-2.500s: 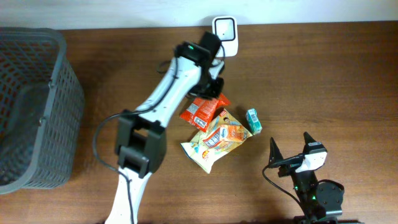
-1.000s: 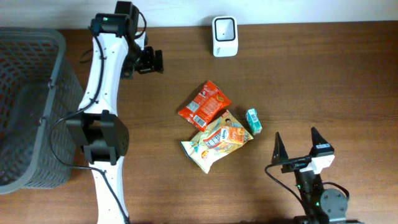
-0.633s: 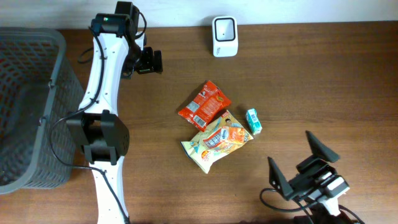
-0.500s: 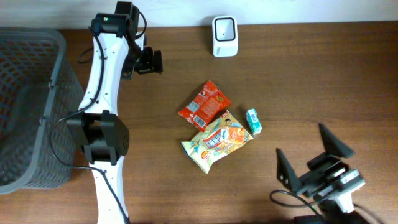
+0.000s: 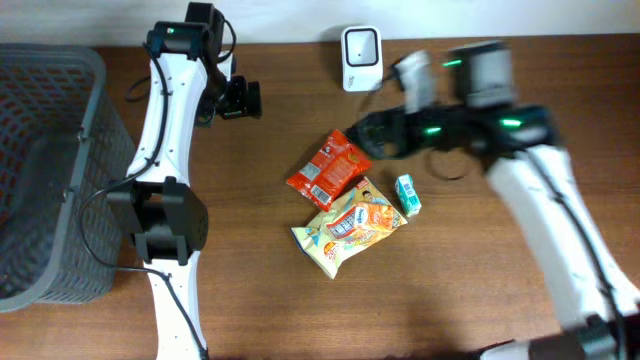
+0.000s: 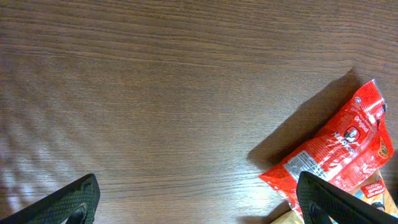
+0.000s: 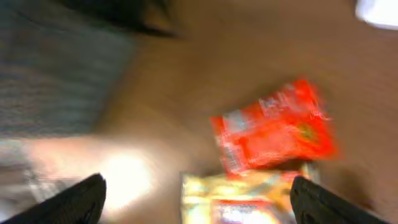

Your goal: Scan the item barcode

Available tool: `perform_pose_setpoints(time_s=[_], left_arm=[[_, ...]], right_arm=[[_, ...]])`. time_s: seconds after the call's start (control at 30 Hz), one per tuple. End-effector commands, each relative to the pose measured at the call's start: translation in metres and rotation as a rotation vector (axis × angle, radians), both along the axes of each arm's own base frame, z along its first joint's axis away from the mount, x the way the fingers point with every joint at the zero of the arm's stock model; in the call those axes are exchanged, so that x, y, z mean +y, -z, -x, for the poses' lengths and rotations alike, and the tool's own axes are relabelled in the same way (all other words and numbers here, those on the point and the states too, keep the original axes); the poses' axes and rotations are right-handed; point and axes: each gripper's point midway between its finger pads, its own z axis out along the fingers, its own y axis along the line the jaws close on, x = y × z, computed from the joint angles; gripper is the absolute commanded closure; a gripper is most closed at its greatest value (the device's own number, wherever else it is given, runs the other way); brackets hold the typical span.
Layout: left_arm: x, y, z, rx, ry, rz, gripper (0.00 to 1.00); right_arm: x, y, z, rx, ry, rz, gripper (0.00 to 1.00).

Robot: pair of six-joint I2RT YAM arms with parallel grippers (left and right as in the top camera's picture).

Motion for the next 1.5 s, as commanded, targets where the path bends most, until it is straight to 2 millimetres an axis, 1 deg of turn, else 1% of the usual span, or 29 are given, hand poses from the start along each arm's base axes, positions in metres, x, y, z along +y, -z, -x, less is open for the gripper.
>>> perform_pose_setpoints(time_s=[0.0,0.07,0.17,0.2,0.27,0.33,0.37,0.47,0.53,0.63,0.77,0.83,0.93,0.97,1.03,1.1,1.13,1.17,1.2,1.23,1.3,1.37,1.4,1.43,1.47], left_arm=[[0.003,-0.009,-0.001,-0.025,0.005,-0.006,0.01],[0.003,-0.009,-0.001,-0.025,0.005,-0.006,0.01],[0.003,-0.009,-0.001,-0.025,0.005,-0.006,0.01],[0.003,-0.009,-0.001,-0.025,0.005,-0.006,0.01],[0.003,-0.009,-0.001,-0.025,0.005,-0.006,0.01],[0.003,-0.009,-0.001,-0.025,0.005,-0.006,0.01],[0.003,-0.009,-0.001,-0.025,0.005,-0.006,0.01],[0.002,-0.009,-0.001,-0.025,0.006,-0.006,0.01],[0.003,-0.009,-0.001,-0.025,0.005,-0.006,0.01],[0.003,-0.009,-0.001,-0.025,0.005,-0.006,0.01],[0.003,-0.009,-0.001,-0.025,0.005,-0.006,0.01],[0.003,-0.009,-0.001,-0.025,0.005,-0.006,0.01],[0.003,-0.009,-0.001,-0.025,0.005,-0.006,0.01],[0.003,-0.009,-0.001,-0.025,0.005,-0.006,0.01],[0.003,-0.009,-0.001,-0.025,0.005,-0.006,0.01],[0.003,-0.009,-0.001,-0.025,0.005,-0.006,0.01],[0.003,-0.009,-0.001,-0.025,0.005,-0.006,0.01],[0.003,-0.009,-0.001,-0.025,0.005,-0.006,0.01],[0.003,-0.009,-0.001,-0.025,0.005,-0.006,0.01],[0.003,-0.009,-0.001,-0.025,0.005,-0.006,0.01],[0.003,-0.009,-0.001,-0.025,0.005,-0.006,0.01],[0.003,-0.009,-0.001,-0.025,0.005,-0.006,0.01],[0.003,-0.009,-0.001,-0.025,0.005,-0.006,0.01],[0.003,-0.009,-0.001,-0.025,0.005,-0.006,0.01],[0.003,-0.009,-0.001,-0.025,0.005,-0.006,0.01]], right_arm=[[0.002,0.061,-0.022,-0.077,0.186,0.445,0.05],[0.028,0.101,-0.022,-0.133,0.16,0.629,0.05],[0.046,0.142,-0.017,-0.132,0.099,0.741,0.06],[0.052,0.158,-0.012,-0.114,0.066,0.766,0.06],[0.058,0.177,-0.007,-0.091,0.037,0.793,0.06],[0.07,0.192,-0.002,-0.1,-0.015,0.811,0.09],[0.074,0.194,-0.001,-0.109,-0.029,0.812,0.1],[0.077,0.201,-0.003,-0.116,-0.028,0.81,0.12],[0.076,0.211,-0.001,-0.102,-0.043,0.829,0.16],[0.072,0.223,-0.001,-0.088,-0.046,0.856,0.16],[0.062,0.236,-0.006,-0.099,-0.026,0.923,0.16],[0.062,0.242,-0.007,-0.096,-0.024,0.93,0.21],[0.06,0.253,-0.007,-0.083,-0.027,0.943,0.43],[0.058,0.254,-0.008,-0.08,-0.02,0.944,0.59],[0.055,0.252,-0.011,-0.081,0.006,0.946,0.75],[0.055,0.245,-0.014,-0.08,0.041,0.936,0.82],[0.058,0.232,-0.019,-0.083,0.071,0.919,0.91],[0.061,0.216,-0.026,-0.081,0.11,0.895,0.96],[0.063,0.195,-0.034,-0.074,0.141,0.867,0.96],[0.064,0.179,-0.039,-0.062,0.162,0.839,0.96],[0.074,0.145,-0.047,0.019,0.138,0.696,0.96],[0.088,0.119,-0.046,0.156,0.069,0.46,0.96],[0.091,0.11,-0.045,0.207,0.044,0.37,0.96],[0.093,0.098,-0.044,0.297,0.0,0.207,0.96],[0.091,0.092,-0.042,0.374,-0.04,0.082,0.96]])
